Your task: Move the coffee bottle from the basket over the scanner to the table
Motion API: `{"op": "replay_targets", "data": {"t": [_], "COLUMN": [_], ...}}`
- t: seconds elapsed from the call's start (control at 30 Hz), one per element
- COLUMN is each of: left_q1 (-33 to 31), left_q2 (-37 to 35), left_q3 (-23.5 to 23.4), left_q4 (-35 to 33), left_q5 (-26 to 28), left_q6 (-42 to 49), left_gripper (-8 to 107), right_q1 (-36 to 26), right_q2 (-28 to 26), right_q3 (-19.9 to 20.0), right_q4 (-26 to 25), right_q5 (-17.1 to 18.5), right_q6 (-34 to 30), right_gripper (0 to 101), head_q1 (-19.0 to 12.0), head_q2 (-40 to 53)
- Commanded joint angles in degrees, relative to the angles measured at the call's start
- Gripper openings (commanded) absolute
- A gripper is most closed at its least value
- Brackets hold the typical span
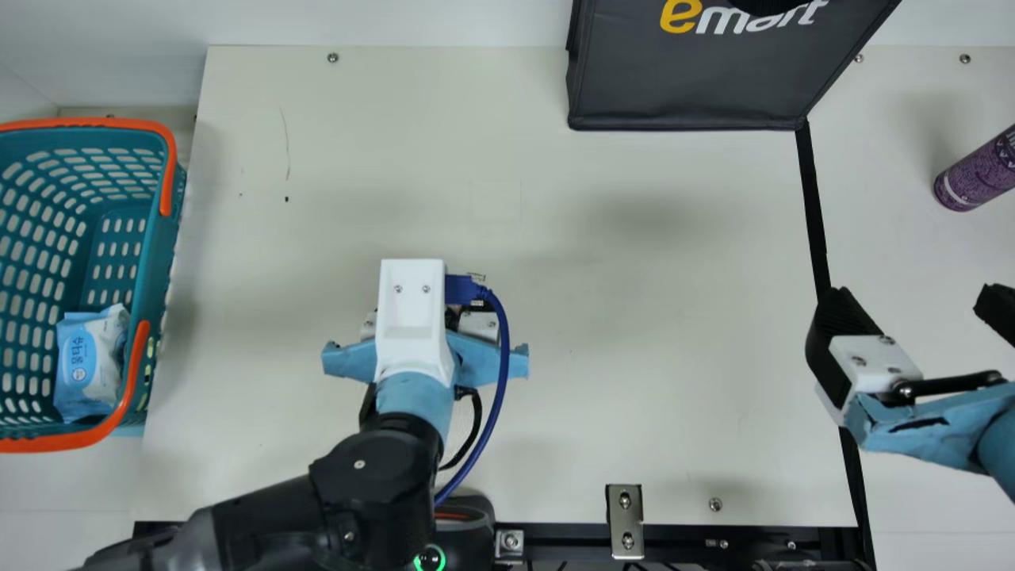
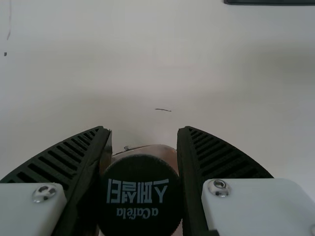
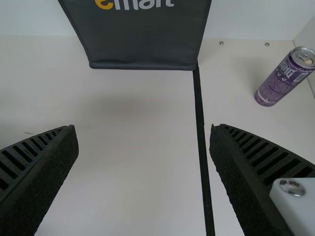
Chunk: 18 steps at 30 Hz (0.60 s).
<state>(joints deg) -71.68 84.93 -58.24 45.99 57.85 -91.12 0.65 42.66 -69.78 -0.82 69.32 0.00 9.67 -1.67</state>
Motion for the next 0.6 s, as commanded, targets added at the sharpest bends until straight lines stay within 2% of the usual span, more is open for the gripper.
{"op": "replay_targets", "data": {"t": [0.0,0.3,0.57], "left_q1": [0.3,2.4,5.9], "left_q2": [-1.1,-7.8,-13.9], "left_q3": [-0.1,0.5,2.1], "left_q4": [-0.7,-6.2,-14.7], "left_q5": [-0.5,-5.2,-12.0], "left_q6": [2.6,17.5,36.2], "left_gripper": [-8,-8,-8], "right_q1": [0.0,0.0,0.0], "right_q2": [0.0,0.0,0.0], "right_q3": [0.0,0.0,0.0], "right_q4": [0.0,0.0,0.0], "right_q5": [0.0,0.1,0.1], "right_q6": [0.0,0.0,0.0], "right_gripper": [95,95,95], "head_q1": [-1.7,-1.7,-1.7], "head_q2": [0.1,0.1,0.1]}}
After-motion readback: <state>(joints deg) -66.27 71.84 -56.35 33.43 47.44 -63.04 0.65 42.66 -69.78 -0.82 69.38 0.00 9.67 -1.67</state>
